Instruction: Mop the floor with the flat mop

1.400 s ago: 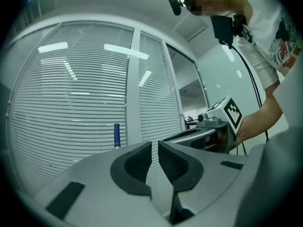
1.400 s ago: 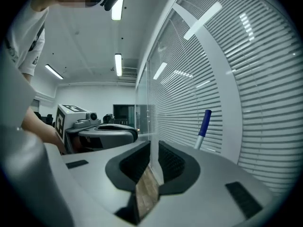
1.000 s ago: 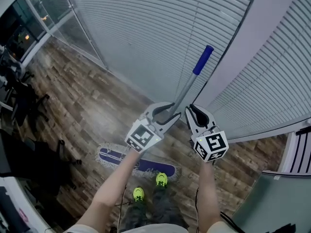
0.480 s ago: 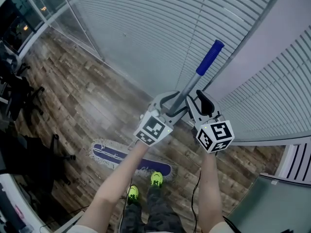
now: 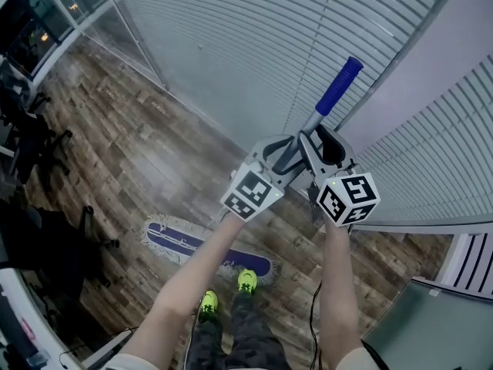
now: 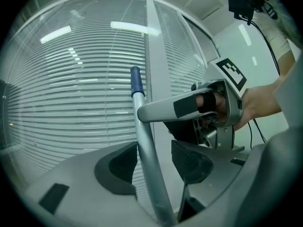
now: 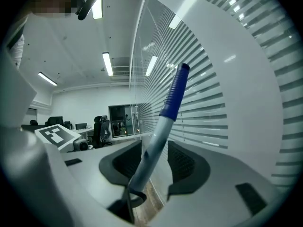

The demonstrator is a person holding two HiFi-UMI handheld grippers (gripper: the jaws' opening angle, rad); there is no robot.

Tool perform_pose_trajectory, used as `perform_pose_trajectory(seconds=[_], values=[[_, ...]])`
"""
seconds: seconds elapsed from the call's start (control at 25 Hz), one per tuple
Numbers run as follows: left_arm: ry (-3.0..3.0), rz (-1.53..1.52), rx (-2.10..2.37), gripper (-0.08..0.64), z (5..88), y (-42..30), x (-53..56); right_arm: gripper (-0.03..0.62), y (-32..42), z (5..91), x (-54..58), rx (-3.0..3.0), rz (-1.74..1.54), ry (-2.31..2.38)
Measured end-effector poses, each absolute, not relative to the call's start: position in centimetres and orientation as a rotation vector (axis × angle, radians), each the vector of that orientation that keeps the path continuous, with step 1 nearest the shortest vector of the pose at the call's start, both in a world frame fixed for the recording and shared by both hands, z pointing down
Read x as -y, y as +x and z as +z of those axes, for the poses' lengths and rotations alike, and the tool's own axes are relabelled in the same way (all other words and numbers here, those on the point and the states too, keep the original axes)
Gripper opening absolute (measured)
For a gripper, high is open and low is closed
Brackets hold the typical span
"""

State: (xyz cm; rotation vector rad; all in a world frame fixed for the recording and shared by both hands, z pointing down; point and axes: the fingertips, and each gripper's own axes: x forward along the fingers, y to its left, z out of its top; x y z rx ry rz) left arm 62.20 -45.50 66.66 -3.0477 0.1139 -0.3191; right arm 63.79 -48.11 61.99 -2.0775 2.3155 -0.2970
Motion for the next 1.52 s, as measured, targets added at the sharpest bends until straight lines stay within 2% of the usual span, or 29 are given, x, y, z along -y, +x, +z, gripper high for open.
perform_pose_trajectory(seconds=[0.2,0.24,0.28,0.32,0.96,1.32,1.44,1.52], values=[[-3.071,-0.306,-0.139,0.194,66.5,61.6,45.6,0.152,63.4,61.8,48.1,-2.319,-0.300,-2.056],[-3.071,-0.304,-0.127,0.175,66.3,61.4,45.4,0.153,63.5,61.7,48.0,-2.315,-0.300,-2.050],[-3.071,-0.298,-0.113,0.126,66.1,61.3,45.1,0.152,63.5,61.5,47.8,-2.314,-0.297,-2.045],[-3.075,-0.290,-0.103,0.123,65.9,61.1,44.8,0.153,63.4,61.3,47.7,-2.319,-0.293,-2.038],[-3.058,-0.181,-0.140,0.117,63.1,57.2,40.4,0.173,60.4,56.3,43.9,-2.376,-0.119,-1.913],[-3.056,-0.102,-0.172,0.115,60.5,51.6,37.6,0.180,54.6,53.1,41.0,-2.488,-0.065,-1.786],[-3.054,-0.073,-0.191,0.114,59.5,48.9,36.2,0.233,52.5,51.9,39.6,-2.475,-0.111,-1.702],[-3.052,-0.058,-0.189,0.114,58.9,47.2,35.3,0.236,50.7,50.8,38.7,-2.502,-0.086,-1.675]])
